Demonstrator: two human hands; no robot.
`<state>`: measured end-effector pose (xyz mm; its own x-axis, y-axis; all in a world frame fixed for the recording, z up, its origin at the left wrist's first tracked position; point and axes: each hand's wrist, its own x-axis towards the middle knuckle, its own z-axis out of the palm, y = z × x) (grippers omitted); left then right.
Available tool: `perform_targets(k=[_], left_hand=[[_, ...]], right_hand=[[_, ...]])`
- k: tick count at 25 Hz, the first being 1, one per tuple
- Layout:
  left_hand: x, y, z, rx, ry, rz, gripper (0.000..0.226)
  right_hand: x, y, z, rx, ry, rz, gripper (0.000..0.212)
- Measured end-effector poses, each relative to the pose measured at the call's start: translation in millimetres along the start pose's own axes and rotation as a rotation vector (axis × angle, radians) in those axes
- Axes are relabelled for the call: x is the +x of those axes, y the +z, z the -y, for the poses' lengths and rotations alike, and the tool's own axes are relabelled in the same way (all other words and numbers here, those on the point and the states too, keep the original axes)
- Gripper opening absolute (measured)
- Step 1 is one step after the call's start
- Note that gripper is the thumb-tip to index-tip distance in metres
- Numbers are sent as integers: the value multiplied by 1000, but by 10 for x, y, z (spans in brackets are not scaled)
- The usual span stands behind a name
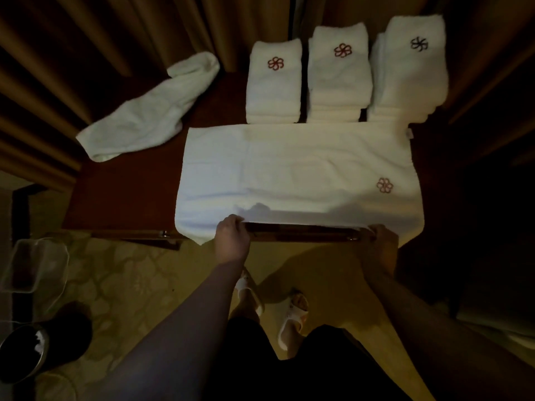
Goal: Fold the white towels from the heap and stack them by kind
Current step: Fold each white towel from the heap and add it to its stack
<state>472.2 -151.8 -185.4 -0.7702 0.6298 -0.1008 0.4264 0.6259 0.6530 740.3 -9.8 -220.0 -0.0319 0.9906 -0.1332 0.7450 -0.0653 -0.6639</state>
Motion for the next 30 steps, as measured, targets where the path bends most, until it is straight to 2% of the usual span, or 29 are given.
perform_targets(k=[3,6,9,12,14,17,22,26,30], left_hand=[[83,-65,-47,84,108,-4,12],[268,-159,-116,212,218,41,18],[511,-193,-232,263,238,72,25],[758,-192,-393,310,260,80,28],[925,-171,-505,346,285,96,28],[1187,-94,-581,494,350,141,29],[1606,140,-600,545,269,220,31],[1875,341,-539,579,230,329,29],[2040,589,-493,686,345,471,25]], right_hand=[[49,-98,-4,-219,-156,-43,36],[199,-188,119,-523,-225,46,44],[391,-257,258,-864,-363,117,33],[565,-262,455,-835,-353,78,25],[754,-240,542,-829,-307,58,31],[1010,-152,625,-888,-294,142,37],[1378,35,670,-955,-244,212,41],[1593,216,782,-829,-144,195,42],[1770,359,789,-774,-88,271,35]])
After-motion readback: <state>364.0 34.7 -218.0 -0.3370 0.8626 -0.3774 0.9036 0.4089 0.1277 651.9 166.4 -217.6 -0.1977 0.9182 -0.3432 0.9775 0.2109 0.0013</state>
